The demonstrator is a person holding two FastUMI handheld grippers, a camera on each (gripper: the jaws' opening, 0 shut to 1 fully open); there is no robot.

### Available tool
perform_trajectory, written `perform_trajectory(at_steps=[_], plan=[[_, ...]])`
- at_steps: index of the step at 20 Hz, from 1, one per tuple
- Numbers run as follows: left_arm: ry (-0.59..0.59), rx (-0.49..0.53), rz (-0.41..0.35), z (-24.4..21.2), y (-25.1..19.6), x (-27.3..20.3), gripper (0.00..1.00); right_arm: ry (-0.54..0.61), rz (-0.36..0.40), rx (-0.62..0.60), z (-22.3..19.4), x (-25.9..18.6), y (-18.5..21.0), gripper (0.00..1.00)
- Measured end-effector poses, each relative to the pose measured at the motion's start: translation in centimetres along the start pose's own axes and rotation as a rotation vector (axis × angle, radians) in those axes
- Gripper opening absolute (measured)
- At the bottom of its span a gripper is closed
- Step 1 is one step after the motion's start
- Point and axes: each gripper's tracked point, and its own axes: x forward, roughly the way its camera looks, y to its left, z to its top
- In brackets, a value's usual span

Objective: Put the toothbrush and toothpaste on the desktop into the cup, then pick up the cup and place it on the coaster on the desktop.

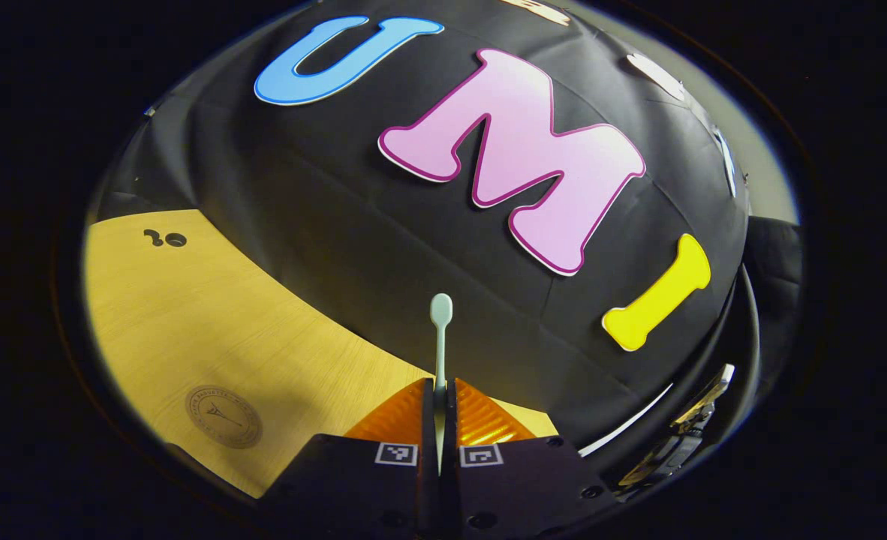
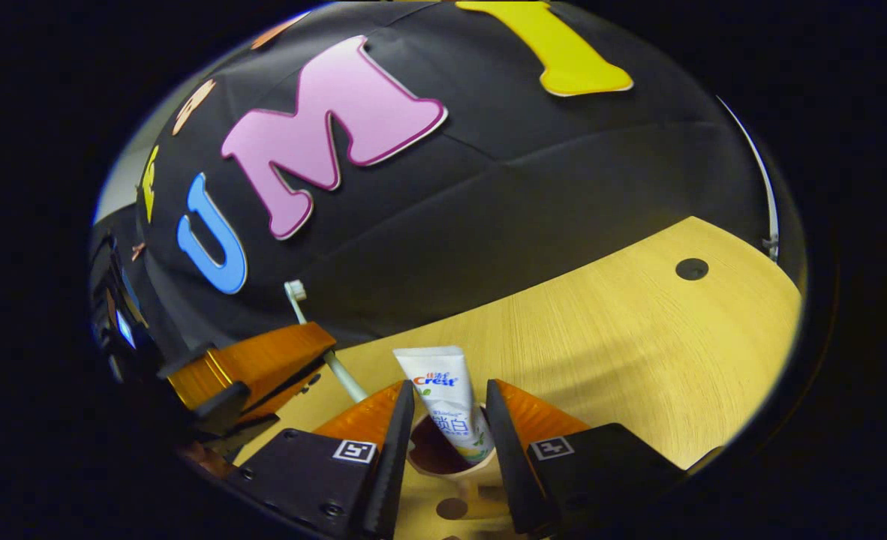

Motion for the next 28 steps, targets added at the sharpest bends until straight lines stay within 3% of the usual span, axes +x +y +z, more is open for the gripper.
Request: perform_trajectory(at_steps=[3,13,17,21,24,26,28], plan=[[0.014,0.023,0.006,-0.9,0.0,0.4,0.06,-0.04,-0.024,0.08,1.5,-1.2,-1.5,0.59],[-0.02,0.196,0.066,-6.0,-0.5,-0.9,0.06,-0.029,-0.073,0.088,1.1,-2.7,-4.3,0.59],[-0.009,0.291,0.045,-7.8,-0.7,-1.6,0.14,-0.017,-0.08,0.095,0.9,-3.2,-4.8,0.6],[0.063,0.271,0.051,-10.0,0.4,-2.4,0.2,-0.008,-0.086,0.089,0.8,-3.9,-5.3,0.59],[0.063,0.255,0.021,-10.1,0.2,-3.5,0.31,0.006,-0.085,0.085,0.5,-4.7,-5.7,0.59],[0.083,0.263,0.021,-10.3,0.6,-4.0,0.6,0.024,-0.085,0.088,0.1,-5.2,-5.7,0.59],[0.096,0.265,0.03,-10.0,1.2,-5.3,0.68,0.058,-0.085,0.101,-0.2,-6.0,-5.6,0.59]])
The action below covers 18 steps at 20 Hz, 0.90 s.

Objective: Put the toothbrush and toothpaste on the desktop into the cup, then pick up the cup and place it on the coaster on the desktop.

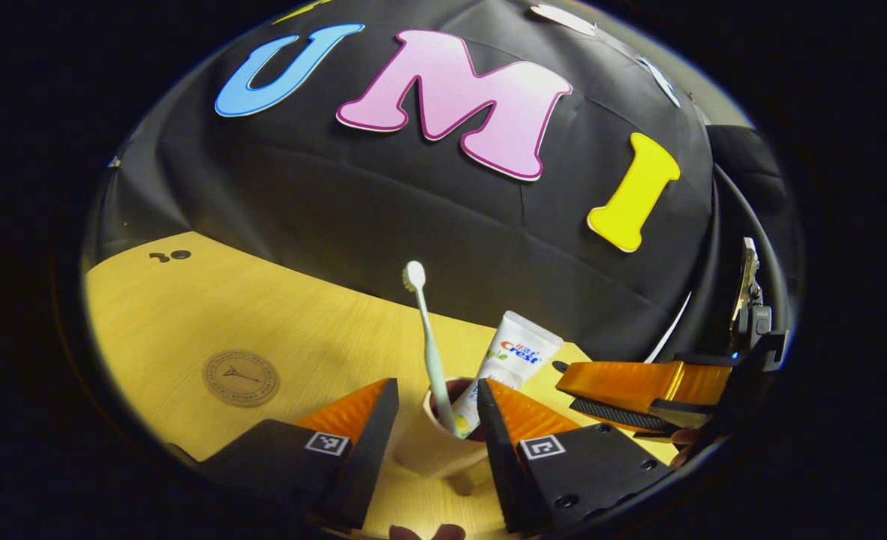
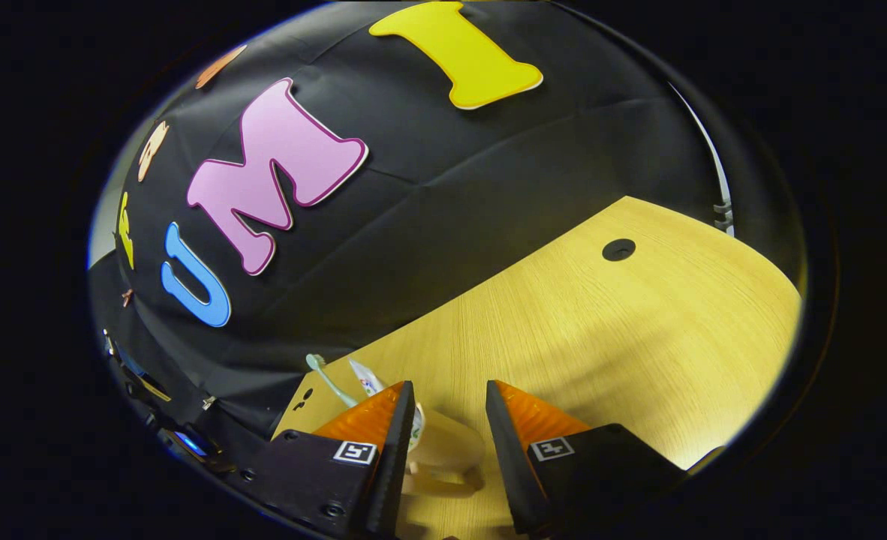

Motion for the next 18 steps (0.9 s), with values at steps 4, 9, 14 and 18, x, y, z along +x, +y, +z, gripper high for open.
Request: perform_trajectory(at_steps=[4,9,14,18], plan=[[0.025,0.008,-0.026,1.7,1.6,-5.3,0.71,0.142,-0.015,-0.008,-1.3,-2.7,0.4,0.51],[0.073,0.117,0.027,3.0,6.5,-14.4,0.77,0.305,-0.071,-0.159,-2.1,-5.8,1.5,0.72],[0.115,0.103,0.072,3.4,10.1,-20.9,0.79,0.511,-0.113,-0.341,-4.8,-6.1,2.8,0.72],[0.111,0.071,0.106,3.7,11.6,-23.7,0.79,0.635,-0.15,-0.453,-7.0,-4.9,2.8,0.72]])
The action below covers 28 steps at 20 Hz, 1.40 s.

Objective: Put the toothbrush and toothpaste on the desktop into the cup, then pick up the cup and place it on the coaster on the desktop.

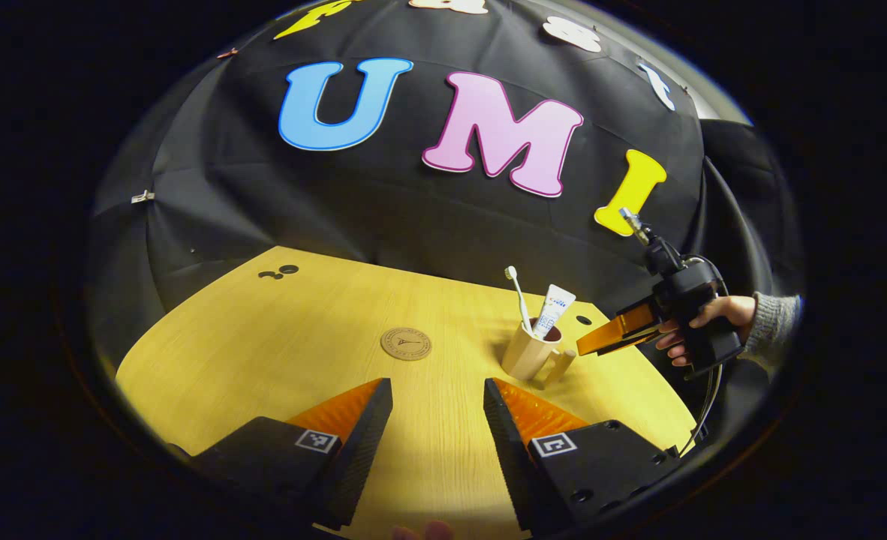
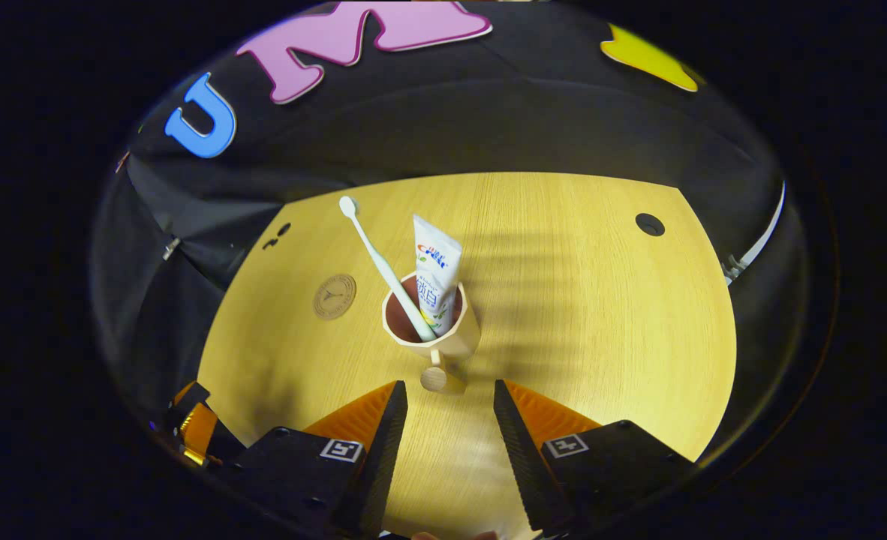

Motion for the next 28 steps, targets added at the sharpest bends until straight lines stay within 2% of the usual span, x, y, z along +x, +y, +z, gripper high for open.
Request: perform_trajectory(at_steps=[4,5,6,10,16,17,18,19,21,24,28], plan=[[-0.008,-0.035,0.026,-0.2,1.5,-1.3,0.79,0.119,-0.046,-0.06,-0.8,2.1,-0.4,0.72],[-0.009,-0.037,0.033,-0.3,1.9,-1.4,0.79,0.139,-0.049,-0.07,-1.0,2.6,-0.2,0.82],[-0.013,-0.037,0.041,-0.3,2.2,-1.5,0.79,0.159,-0.051,-0.079,-1.0,2.9,-0.2,0.72],[-0.007,-0.053,0.06,-0.6,3.2,-1.7,0.79,0.197,-0.07,-0.105,-0.9,4.5,0.1,0.72],[0.006,-0.057,0.072,-0.8,4.0,-1.7,0.79,0.192,-0.11,-0.126,-0.4,6.2,0.5,0.69],[0.007,-0.059,0.073,-0.9,4.1,-1.7,0.79,0.188,-0.118,-0.14,-0.2,6.2,0.4,0.67],[0.008,-0.063,0.074,-0.8,4.2,-1.6,0.79,0.184,-0.125,-0.151,-0.3,6.5,0.3,0.48],[0.008,-0.067,0.076,-0.9,4.4,-1.6,0.79,0.185,-0.131,-0.159,-0.3,6.2,0.4,0.24],[0.008,-0.077,0.08,-0.7,4.7,-1.5,0.79,0.179,-0.145,-0.174,-0.3,6.3,0.6,0.24],[0.009,-0.082,0.082,-0.6,5.0,-1.4,0.79,0.16,-0.145,-0.189,-0.2,6.3,0.8,0.14],[0.006,-0.069,0.081,-0.2,5.3,-1.4,0.79,0.128,-0.137,-0.189,0.4,5.8,1.1,0.14]])
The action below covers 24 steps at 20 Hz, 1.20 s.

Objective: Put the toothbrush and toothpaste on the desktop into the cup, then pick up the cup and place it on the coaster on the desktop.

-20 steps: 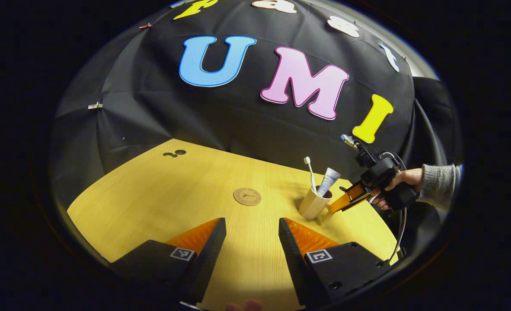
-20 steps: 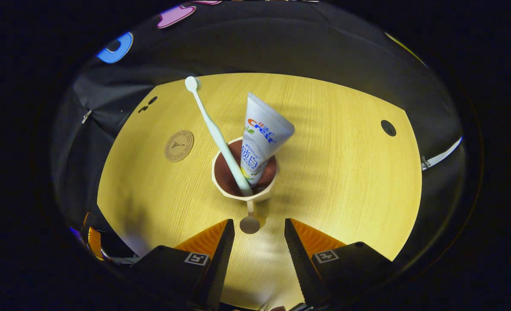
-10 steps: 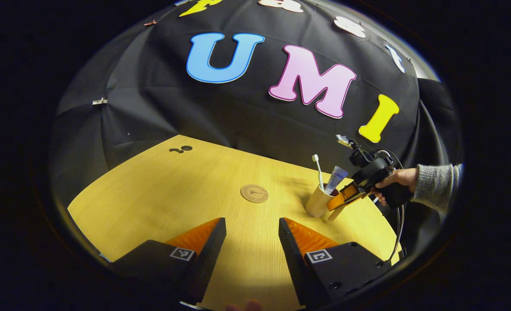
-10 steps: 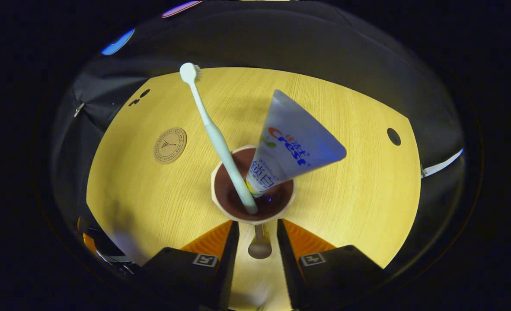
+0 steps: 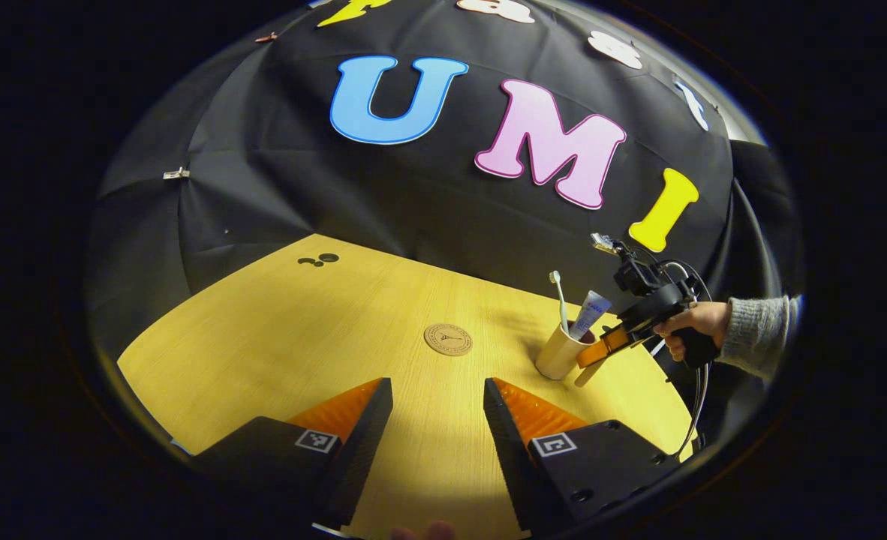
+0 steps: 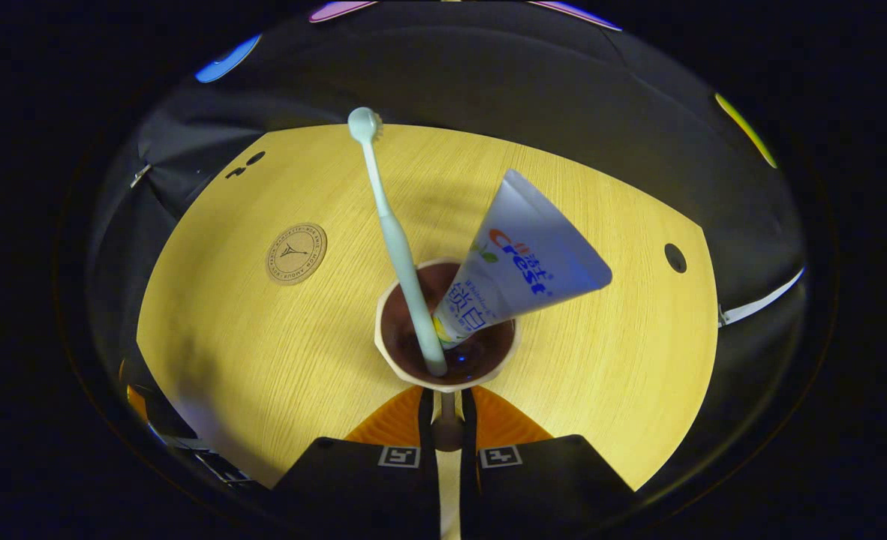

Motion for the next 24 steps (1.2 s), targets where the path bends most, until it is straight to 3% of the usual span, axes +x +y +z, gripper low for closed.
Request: perform_trajectory(at_steps=[6,13,24], plan=[[0.008,-0.01,0.007,0.5,1.2,0.0,0.79,-0.057,0.056,0.006,3.4,-1.2,3.3,0.14],[0.002,-0.026,0.039,1.3,4.2,-0.9,0.79,-0.096,0.135,-0.042,9.0,-0.3,10.9,0.14],[-0.011,-0.084,0.116,2.5,8.7,-1.6,0.79,-0.032,0.171,-0.145,9.7,3.9,18.7,0.14]])
